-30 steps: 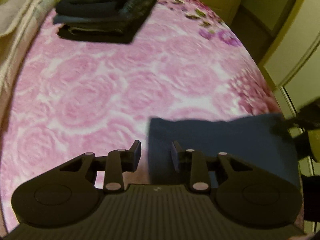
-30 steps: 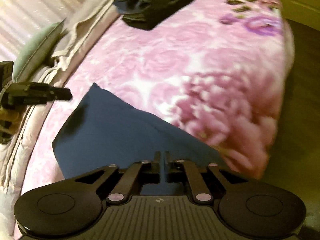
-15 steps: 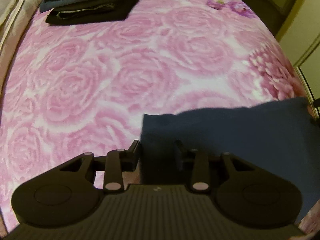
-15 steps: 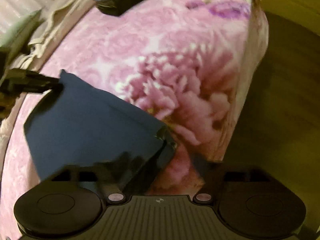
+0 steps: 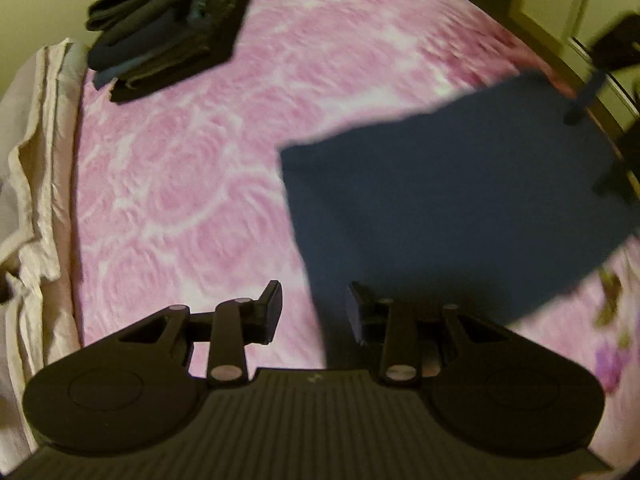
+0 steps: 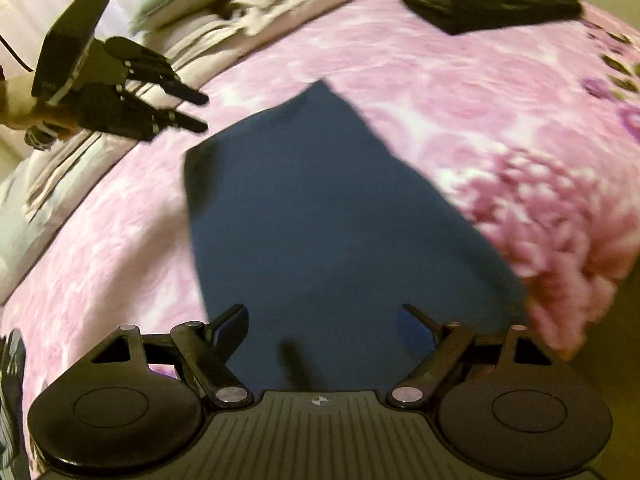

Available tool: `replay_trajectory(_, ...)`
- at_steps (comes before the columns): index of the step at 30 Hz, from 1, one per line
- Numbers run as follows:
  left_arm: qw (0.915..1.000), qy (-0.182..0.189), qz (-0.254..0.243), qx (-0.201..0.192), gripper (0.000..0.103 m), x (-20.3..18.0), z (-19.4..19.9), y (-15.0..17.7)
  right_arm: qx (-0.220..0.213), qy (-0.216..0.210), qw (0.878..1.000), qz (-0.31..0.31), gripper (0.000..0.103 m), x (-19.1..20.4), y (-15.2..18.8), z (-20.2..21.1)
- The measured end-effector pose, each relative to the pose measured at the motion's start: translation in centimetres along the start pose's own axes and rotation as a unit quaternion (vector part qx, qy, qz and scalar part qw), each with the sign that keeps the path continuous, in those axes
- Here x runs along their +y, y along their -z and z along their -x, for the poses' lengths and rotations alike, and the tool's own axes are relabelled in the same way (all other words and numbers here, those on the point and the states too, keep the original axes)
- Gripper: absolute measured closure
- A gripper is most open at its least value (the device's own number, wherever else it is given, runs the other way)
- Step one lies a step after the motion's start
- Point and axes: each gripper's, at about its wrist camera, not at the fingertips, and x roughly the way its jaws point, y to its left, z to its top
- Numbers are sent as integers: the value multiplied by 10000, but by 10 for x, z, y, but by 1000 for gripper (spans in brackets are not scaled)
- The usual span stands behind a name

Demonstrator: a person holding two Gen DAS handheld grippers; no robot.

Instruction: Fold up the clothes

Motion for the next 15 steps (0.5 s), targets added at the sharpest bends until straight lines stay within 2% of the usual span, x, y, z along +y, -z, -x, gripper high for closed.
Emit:
replay_trajectory(4,9999,107,117,-23,83,-19,-8,32,-173,-42,9997,188,19,33,8,-15)
replay_trajectory(5,9998,129,178,-42,89,-21,-12,37,-214,-23,9996,206,19,41,10,-18)
replay_trajectory(11,9984,217,487,-188,89,-18,-35,48,-380,303,9986,214,19,70,25,-42)
replay_trajectory(15,9982,315,480,-194,88,-16,-45,48,-200,626,9971,375,19,72,31,-52)
